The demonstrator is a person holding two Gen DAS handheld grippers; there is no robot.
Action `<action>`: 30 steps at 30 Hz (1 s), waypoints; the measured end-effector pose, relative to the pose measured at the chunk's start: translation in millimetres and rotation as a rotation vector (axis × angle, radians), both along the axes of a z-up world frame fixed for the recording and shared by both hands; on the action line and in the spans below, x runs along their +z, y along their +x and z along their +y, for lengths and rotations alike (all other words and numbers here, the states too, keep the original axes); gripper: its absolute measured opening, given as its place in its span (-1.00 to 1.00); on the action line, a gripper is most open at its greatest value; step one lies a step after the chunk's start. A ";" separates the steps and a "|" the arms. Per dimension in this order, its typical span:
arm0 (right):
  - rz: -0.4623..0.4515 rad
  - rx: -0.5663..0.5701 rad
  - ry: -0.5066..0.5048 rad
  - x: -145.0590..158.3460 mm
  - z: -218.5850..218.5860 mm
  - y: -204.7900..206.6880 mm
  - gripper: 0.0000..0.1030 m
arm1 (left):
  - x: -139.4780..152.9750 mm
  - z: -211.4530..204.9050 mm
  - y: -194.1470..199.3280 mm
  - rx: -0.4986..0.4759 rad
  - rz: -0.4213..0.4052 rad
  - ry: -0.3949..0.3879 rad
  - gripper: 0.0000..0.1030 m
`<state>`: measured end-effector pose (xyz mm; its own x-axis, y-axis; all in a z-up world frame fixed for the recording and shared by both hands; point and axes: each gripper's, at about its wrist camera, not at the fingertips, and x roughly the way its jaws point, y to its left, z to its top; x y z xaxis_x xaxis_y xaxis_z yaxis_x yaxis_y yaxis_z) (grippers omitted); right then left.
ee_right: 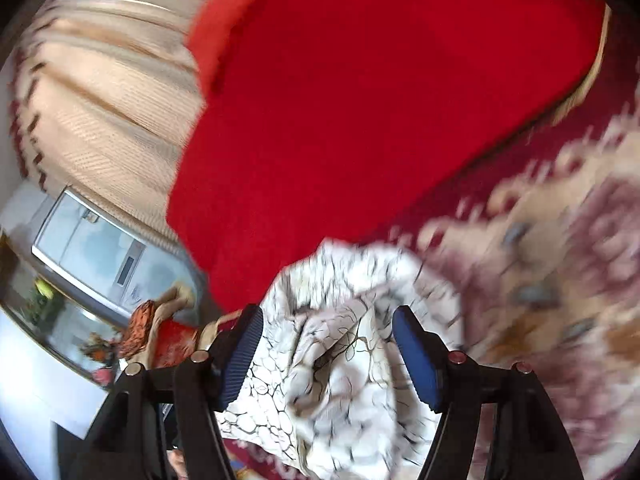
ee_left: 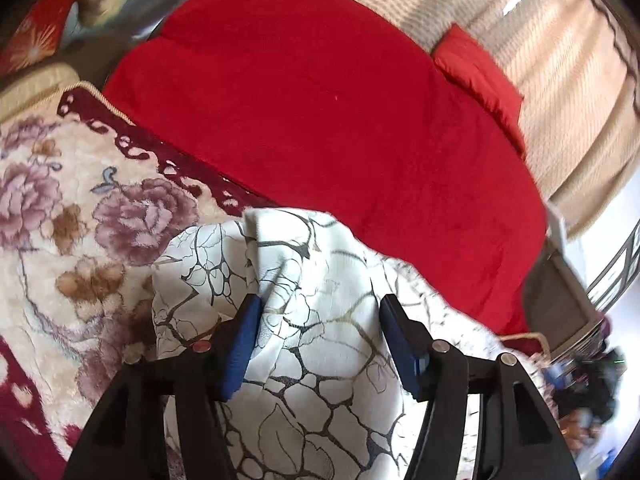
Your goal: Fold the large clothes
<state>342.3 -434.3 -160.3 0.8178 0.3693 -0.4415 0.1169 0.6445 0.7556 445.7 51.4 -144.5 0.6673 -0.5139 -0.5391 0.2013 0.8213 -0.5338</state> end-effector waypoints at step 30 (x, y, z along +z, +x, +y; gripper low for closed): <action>0.044 0.140 0.146 -28.1 59.3 174.4 -0.72 | 55.2 -9.2 40.2 0.088 -0.191 -0.004 0.48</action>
